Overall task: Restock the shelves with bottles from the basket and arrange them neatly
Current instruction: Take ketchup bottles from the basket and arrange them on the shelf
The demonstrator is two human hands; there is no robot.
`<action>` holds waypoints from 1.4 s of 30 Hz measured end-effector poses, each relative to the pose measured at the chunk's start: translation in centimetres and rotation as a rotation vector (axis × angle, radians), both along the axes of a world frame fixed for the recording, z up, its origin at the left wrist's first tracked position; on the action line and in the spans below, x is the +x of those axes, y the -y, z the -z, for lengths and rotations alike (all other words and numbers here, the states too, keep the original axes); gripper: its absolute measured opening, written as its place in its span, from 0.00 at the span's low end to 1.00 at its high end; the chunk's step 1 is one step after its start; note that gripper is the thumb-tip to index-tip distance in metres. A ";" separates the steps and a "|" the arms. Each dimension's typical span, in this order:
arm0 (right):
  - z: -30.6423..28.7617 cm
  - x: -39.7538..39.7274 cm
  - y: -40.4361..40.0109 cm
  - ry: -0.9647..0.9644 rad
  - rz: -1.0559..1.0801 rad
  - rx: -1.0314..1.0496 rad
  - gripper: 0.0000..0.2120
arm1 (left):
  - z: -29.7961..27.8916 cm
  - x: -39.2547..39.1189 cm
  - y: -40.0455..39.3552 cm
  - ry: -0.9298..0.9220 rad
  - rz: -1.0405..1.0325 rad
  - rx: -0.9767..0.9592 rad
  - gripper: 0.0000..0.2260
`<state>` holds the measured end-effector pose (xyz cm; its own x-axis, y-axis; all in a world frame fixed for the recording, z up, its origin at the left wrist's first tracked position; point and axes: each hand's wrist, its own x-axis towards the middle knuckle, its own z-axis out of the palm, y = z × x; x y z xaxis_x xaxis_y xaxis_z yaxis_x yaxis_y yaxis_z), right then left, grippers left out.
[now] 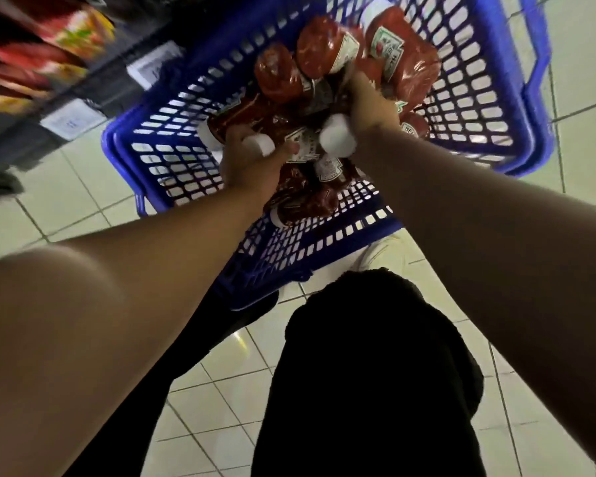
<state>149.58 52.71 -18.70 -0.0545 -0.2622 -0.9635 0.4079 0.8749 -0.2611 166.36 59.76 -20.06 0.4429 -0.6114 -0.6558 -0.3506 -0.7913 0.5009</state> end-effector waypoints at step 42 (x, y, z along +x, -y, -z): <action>-93.9 2.2 8.1 0.709 -0.240 -1.268 0.21 | -97.0 6.8 6.3 -0.657 0.373 -1.072 0.34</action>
<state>151.73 44.62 75.24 0.4859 -0.8675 0.1065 0.6564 0.2818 -0.6998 173.12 53.44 76.94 -0.0794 -0.9762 0.2019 0.0884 0.1948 0.9768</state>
